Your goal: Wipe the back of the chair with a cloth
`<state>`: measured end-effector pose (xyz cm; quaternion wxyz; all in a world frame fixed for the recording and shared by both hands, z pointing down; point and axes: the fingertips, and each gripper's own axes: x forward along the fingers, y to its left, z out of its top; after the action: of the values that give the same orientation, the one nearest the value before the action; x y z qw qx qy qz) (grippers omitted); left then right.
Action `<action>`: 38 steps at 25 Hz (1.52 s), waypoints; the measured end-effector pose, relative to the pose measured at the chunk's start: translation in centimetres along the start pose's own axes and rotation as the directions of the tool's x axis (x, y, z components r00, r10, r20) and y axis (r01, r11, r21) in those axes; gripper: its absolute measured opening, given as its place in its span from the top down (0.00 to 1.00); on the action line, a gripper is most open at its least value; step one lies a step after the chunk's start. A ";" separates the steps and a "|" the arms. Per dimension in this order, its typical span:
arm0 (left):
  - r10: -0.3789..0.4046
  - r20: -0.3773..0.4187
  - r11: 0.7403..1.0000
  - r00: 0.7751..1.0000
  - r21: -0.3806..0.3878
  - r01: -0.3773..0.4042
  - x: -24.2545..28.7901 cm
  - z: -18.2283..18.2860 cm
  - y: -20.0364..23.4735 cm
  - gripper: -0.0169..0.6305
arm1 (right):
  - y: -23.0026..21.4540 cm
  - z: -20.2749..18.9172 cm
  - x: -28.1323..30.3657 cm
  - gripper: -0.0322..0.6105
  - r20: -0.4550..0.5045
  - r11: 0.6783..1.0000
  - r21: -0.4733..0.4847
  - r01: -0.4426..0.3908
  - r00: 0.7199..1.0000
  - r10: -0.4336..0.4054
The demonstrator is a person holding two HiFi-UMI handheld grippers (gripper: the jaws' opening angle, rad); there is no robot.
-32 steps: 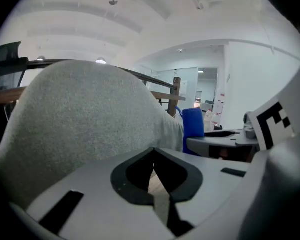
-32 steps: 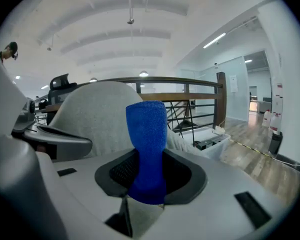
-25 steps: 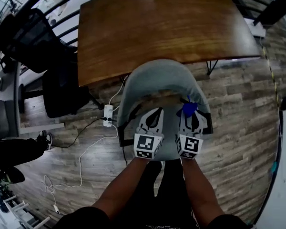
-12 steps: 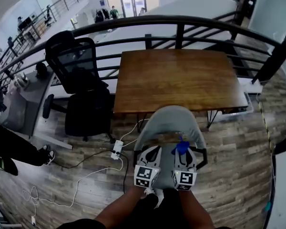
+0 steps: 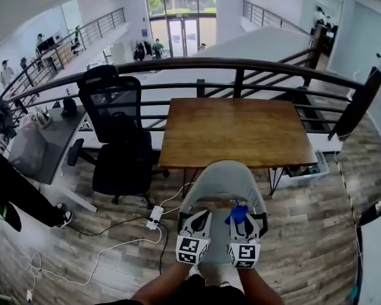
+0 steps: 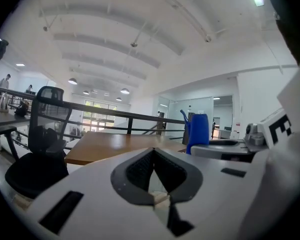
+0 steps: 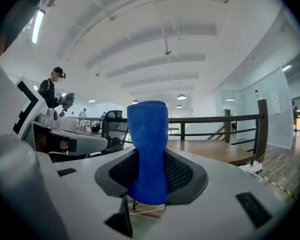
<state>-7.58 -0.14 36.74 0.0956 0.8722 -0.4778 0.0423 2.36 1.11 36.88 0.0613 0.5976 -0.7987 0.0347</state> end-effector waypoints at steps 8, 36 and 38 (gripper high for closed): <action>0.031 0.045 0.999 0.999 0.031 -0.033 -2.8 1.3 -7.1 0.97 | -2.8 4.4 -4.8 0.74 0.125 0.993 0.112 -0.023 0.992 0.008; 0.054 0.102 0.994 0.993 0.087 -0.063 -9.6 2.5 -18.4 0.97 | -4.7 4.4 -18.7 0.74 0.169 0.993 -0.102 -0.059 0.983 0.076; 0.057 0.104 0.994 0.993 0.088 -0.066 -9.9 2.6 -18.2 0.97 | -4.7 4.4 -18.6 0.74 0.168 0.993 -0.106 -0.057 0.983 0.074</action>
<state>2.33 17.01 30.24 0.0300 0.8615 -0.5064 0.0227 11.74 16.86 29.86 0.0211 0.5679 -0.8210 -0.0553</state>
